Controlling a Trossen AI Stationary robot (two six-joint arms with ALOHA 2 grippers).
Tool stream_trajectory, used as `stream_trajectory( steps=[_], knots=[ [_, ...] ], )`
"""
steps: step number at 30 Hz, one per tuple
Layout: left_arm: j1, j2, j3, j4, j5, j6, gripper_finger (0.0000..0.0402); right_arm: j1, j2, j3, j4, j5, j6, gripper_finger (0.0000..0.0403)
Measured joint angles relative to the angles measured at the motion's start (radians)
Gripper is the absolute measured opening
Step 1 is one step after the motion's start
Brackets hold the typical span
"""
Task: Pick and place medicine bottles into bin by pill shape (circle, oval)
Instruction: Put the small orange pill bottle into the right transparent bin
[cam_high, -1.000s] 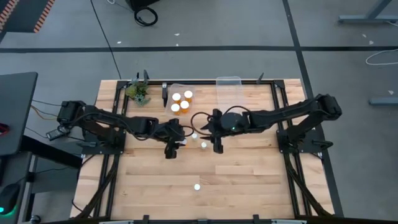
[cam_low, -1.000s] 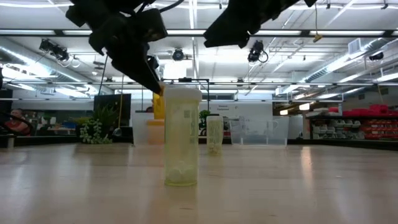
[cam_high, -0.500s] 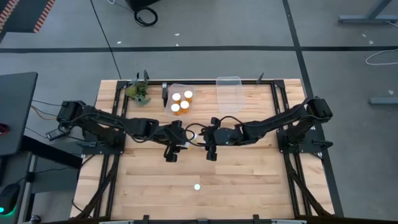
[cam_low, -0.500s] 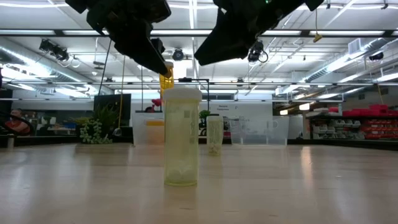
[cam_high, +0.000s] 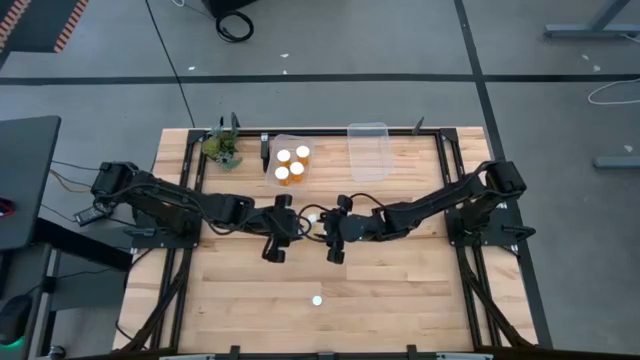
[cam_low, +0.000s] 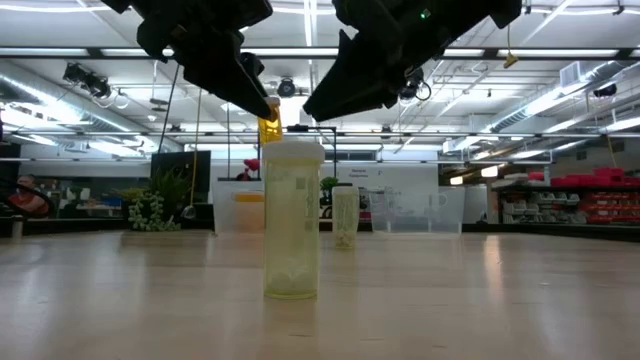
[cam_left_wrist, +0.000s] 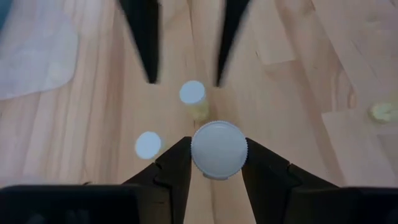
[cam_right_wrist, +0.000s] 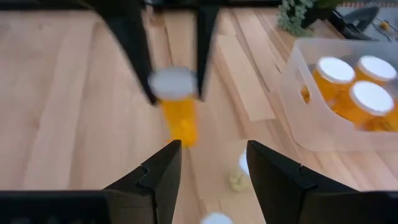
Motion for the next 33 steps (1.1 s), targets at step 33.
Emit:
stream_trajectory(
  steps=[33],
  knots=[
    [0.003, 0.0, -0.001, 0.052, -0.023, 0.011, 0.0134, 0.045, 0.073, 0.001, 0.077, 0.136, -0.031, 0.0188]
  ],
)
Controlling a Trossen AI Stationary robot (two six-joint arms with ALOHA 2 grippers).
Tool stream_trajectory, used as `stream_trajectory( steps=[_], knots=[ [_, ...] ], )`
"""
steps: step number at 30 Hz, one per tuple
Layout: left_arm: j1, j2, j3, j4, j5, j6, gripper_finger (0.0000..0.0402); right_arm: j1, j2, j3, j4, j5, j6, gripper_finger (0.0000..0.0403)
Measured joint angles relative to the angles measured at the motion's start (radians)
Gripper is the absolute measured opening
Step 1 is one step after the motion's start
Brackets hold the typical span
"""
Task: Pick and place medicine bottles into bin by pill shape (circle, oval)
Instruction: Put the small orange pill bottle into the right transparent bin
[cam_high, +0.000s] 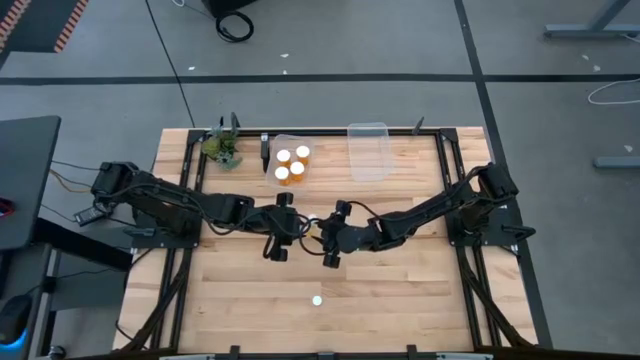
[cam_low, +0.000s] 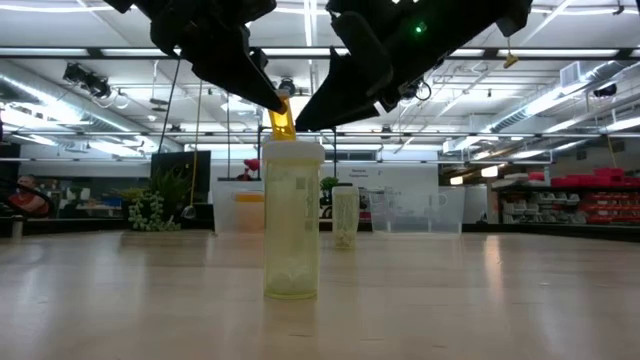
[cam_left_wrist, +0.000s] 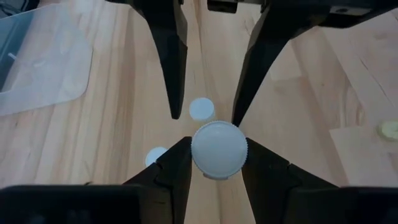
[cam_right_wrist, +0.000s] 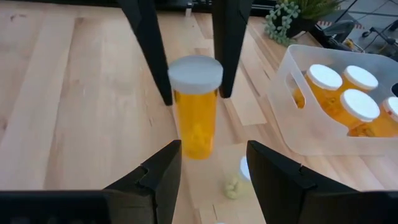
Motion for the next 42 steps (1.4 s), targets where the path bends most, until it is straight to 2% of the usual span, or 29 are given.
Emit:
stream_trajectory(
  steps=[10, 42],
  knots=[
    [0.0, 0.0, 0.0, 0.004, 0.0, 0.023, 0.0135, 0.0, 0.0, 0.083, -0.141, -0.018, -0.001, 0.0188],
    [-0.001, 0.0, 0.0, 0.092, 0.0, 0.068, 0.014, -0.006, 0.0, 0.083, -0.116, -0.027, -0.008, 0.0188]
  ],
)
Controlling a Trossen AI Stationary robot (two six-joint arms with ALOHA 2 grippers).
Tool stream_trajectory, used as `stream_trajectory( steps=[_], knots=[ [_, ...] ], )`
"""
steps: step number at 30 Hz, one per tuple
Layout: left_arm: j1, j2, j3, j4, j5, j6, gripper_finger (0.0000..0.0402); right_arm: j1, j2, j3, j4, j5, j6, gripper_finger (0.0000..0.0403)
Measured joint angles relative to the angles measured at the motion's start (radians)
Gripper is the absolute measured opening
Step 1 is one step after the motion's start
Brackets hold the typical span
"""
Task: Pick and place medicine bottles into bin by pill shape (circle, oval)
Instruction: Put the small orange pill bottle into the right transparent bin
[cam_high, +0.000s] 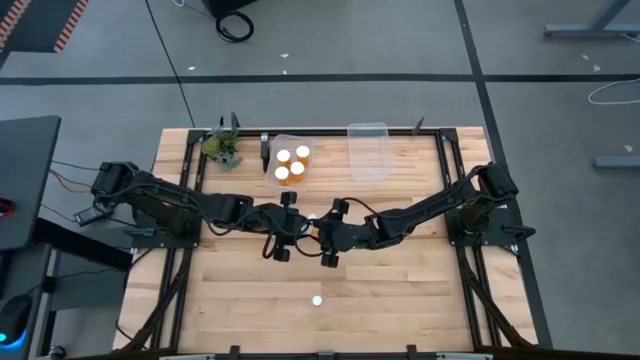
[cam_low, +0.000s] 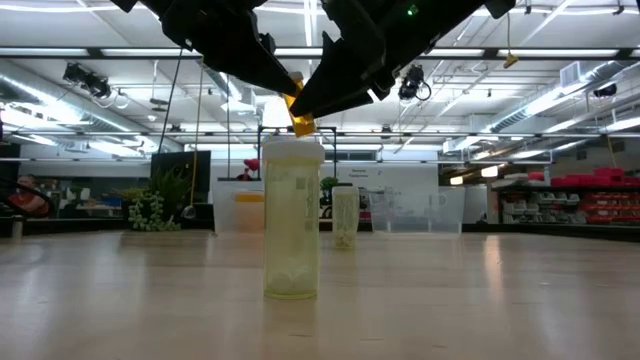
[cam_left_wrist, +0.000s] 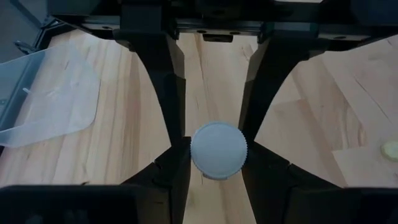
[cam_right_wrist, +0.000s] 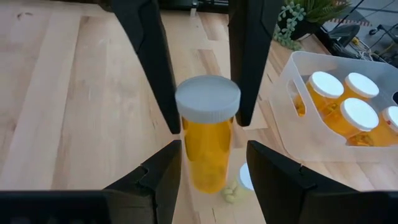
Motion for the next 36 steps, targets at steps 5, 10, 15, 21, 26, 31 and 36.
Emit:
stream_trajectory(
  steps=[5, 10, 15, 21, 26, 31, 36],
  knots=[
    [0.0, 0.0, 0.0, 0.0, 0.0, 0.0, 0.0138, 0.0, 0.0, 0.0, 0.001, 0.004, 0.008, 0.0188],
    [0.0, 0.0, 0.0, 0.0, 0.0, 0.0, 0.0135, 0.0, 0.0, 0.0, 0.005, 0.006, 0.011, 0.0188],
    [0.0, 0.0, 0.0, 0.0, 0.0, 0.0, 0.0143, 0.0, 0.0, 0.0, 0.017, 0.008, 0.011, 0.0188],
    [0.0, 0.0, 0.0, 0.0, 0.0, 0.001, 0.0135, 0.0, -0.001, 0.0, 0.019, 0.008, 0.011, 0.0183],
    [0.0, 0.0, 0.0, 0.0, 0.0, 0.0, 0.0138, 0.0, -0.001, 0.0, 0.02, 0.008, 0.011, 0.0155],
    [0.0, 0.0, 0.0, 0.0, 0.0, 0.0, 0.0143, 0.0, -0.001, 0.0, 0.02, 0.007, 0.014, 0.0132],
    [0.0, 0.0, 0.0, 0.0, 0.0, 0.0, 0.0135, 0.0, -0.001, 0.0, 0.02, 0.007, 0.013, 0.0124]
  ],
)
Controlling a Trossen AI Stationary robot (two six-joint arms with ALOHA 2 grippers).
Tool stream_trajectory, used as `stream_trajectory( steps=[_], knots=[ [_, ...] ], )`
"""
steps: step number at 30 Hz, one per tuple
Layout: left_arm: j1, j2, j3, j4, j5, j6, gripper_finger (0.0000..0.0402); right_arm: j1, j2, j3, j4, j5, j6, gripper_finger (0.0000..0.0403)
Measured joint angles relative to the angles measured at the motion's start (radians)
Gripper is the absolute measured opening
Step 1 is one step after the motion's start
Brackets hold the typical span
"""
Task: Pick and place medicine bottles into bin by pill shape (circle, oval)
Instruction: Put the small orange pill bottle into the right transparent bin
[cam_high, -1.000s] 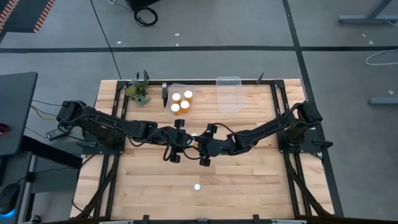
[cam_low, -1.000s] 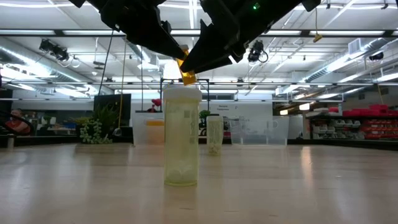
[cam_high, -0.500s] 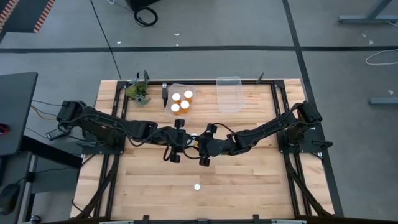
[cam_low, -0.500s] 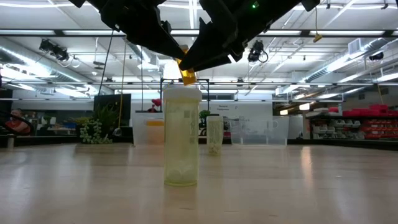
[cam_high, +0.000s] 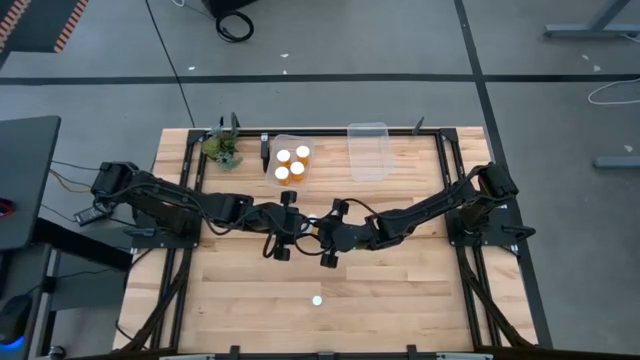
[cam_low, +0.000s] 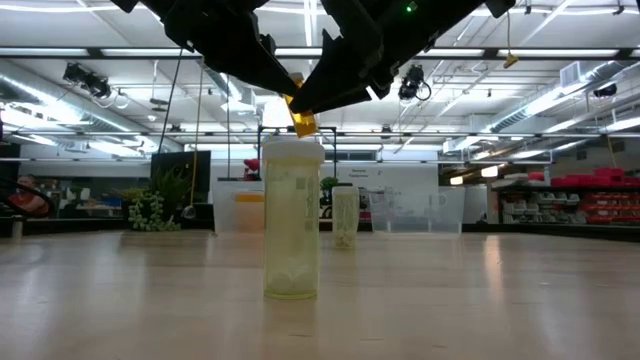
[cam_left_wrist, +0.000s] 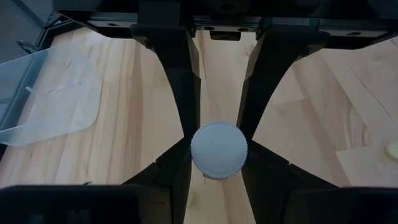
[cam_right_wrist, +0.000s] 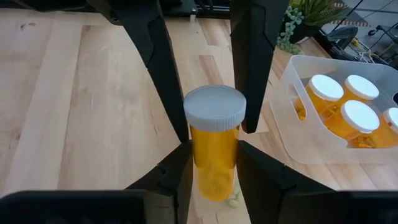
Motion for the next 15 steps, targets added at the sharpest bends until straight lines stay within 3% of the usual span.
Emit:
stream_trajectory(
  steps=[6, 15],
  knots=[
    [0.0, 0.0, 0.0, 0.0, 0.0, 0.001, 0.0147, 0.0, 0.0, 0.0, 0.0, 0.0, 0.0, 0.0124],
    [0.0, 0.0, 0.0, 0.009, 0.0, 0.01, 0.0209, 0.0, 0.0, 0.0, 0.0, 0.001, -0.001, 0.0124]
  ],
)
